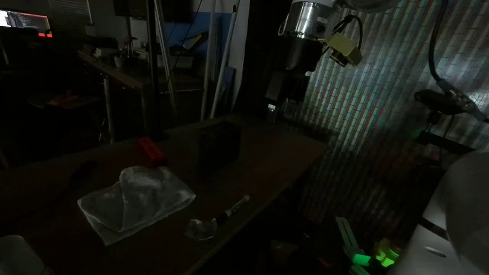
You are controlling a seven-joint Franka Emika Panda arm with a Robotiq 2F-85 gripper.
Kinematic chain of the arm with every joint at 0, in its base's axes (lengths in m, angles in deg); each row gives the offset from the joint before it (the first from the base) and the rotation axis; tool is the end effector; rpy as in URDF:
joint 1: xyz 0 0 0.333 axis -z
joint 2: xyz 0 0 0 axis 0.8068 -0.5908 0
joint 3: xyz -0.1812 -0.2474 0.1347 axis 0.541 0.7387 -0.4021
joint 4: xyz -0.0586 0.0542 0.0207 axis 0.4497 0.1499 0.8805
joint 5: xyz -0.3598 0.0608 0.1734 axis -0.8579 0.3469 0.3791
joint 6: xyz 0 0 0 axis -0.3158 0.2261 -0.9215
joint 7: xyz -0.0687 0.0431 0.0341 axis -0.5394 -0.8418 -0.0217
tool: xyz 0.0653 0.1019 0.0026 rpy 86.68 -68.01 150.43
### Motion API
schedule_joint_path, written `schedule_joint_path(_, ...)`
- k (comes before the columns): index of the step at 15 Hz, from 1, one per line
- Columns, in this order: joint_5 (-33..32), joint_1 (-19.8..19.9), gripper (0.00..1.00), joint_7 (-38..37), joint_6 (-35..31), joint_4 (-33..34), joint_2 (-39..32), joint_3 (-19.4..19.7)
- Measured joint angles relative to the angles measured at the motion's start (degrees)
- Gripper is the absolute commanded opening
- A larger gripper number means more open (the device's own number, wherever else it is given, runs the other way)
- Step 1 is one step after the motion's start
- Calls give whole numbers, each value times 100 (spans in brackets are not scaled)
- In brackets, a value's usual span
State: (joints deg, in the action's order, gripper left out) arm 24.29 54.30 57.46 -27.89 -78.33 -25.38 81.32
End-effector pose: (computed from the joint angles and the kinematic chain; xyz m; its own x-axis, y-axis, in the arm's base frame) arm 0.3360 -0.0465 0.4891 0.9936 0.0985 0.0551 0.1033 -0.9904 -0.0919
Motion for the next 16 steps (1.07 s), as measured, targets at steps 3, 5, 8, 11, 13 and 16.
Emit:
schedule_joint_path(3,0,0,100,0,-1,58,26,0)
schedule_joint_path(5,0,0,100,0,-1,61,36,0)
schedule_joint_path(8,0,0,100,0,-1,61,37,0)
schedule_joint_path(11,0,0,100,0,-1,61,37,0)
schedule_joint_path(13,0,0,100,0,-1,61,37,0)
schedule_joint_path(16,0,0,100,0,-1,61,37,0)
